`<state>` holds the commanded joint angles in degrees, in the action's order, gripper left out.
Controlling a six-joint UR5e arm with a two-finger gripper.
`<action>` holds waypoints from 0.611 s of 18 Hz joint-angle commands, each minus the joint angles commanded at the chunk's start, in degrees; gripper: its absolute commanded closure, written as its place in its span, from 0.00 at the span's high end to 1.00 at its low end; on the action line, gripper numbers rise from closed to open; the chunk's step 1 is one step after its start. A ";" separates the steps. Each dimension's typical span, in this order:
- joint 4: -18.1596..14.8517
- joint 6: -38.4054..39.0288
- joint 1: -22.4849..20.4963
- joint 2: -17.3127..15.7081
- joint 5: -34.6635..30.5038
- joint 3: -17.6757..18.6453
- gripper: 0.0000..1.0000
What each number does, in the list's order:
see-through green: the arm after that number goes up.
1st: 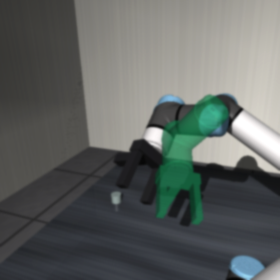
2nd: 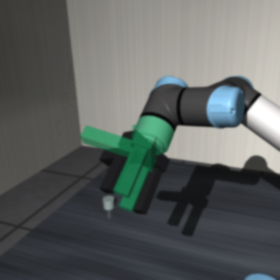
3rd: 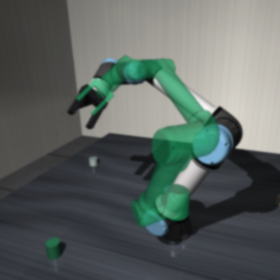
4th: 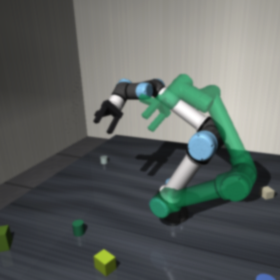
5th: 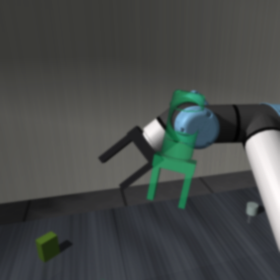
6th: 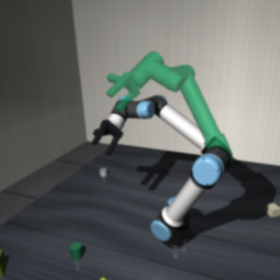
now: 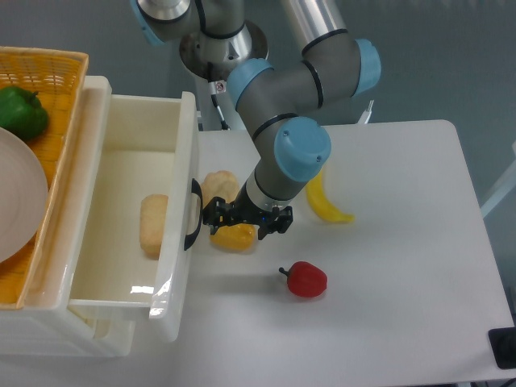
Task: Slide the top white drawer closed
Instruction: 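Push the white drawer front into the cabinet with the gripper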
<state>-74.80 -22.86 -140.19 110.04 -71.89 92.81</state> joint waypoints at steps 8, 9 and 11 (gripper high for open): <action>0.00 0.89 1.49 -0.17 -0.26 -0.17 1.00; 0.00 0.89 1.67 -0.35 -0.26 -0.18 1.00; 0.00 1.41 1.85 -0.44 -0.26 -0.18 1.00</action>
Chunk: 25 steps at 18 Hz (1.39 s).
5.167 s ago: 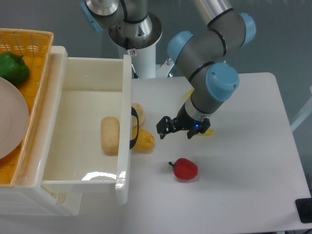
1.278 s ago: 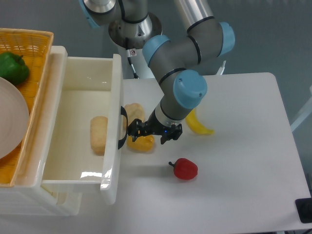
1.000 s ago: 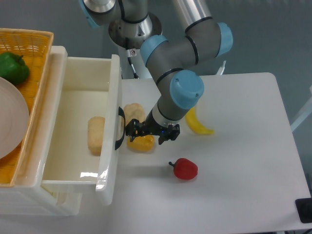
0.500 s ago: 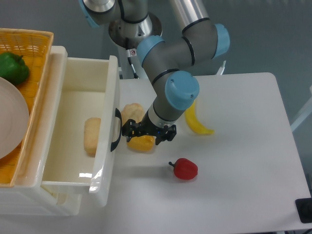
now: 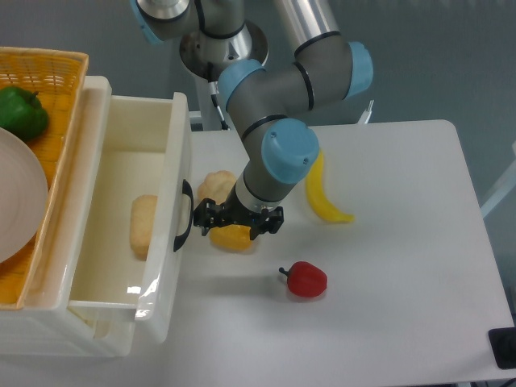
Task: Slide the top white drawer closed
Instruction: 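Push the white drawer front into the cabinet with the gripper, then keep pushing the drawer until flush with the cabinet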
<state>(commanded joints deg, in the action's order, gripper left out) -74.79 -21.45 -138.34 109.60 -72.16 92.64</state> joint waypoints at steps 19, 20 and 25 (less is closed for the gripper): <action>0.00 4.40 4.04 -0.70 -0.09 0.18 1.00; 0.00 4.40 4.13 -0.70 -0.09 0.18 1.00; 0.00 4.66 5.19 -0.70 -0.09 0.18 1.00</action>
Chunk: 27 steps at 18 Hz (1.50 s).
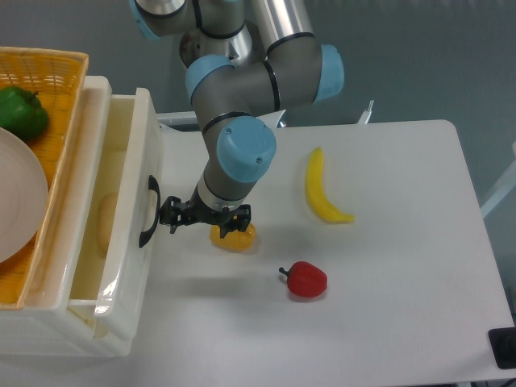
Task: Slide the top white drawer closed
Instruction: 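Keep pushing the drawer until flush with the cabinet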
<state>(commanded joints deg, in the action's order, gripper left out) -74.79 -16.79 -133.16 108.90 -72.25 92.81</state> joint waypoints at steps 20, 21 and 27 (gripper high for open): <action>0.09 1.50 2.20 -0.09 0.09 -0.09 1.00; 0.00 1.50 2.29 -0.09 0.00 0.00 1.00; 0.00 1.50 2.29 -0.09 0.09 0.00 1.00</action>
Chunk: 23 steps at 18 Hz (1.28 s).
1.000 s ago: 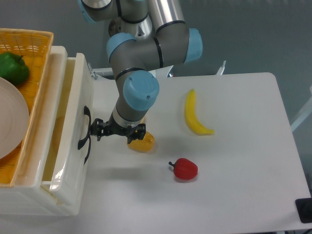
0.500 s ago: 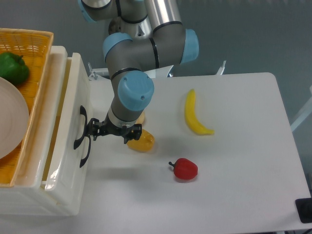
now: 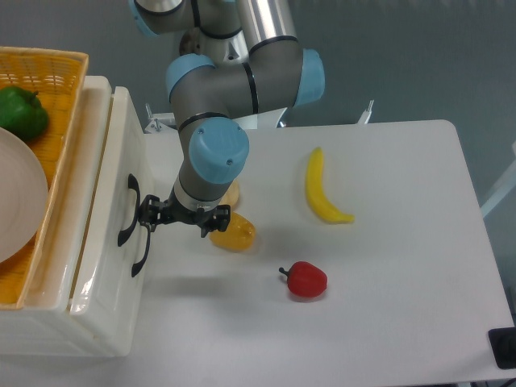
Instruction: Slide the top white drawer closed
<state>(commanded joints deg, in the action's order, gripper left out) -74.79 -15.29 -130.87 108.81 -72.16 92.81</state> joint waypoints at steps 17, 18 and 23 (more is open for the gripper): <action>0.09 1.23 0.53 -0.09 0.35 -0.26 1.00; 0.09 1.23 0.53 -0.09 0.27 -0.26 1.00; 0.09 0.70 -0.09 0.09 -0.17 -1.58 1.00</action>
<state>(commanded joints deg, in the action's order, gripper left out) -74.71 -14.59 -130.96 108.90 -72.33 91.24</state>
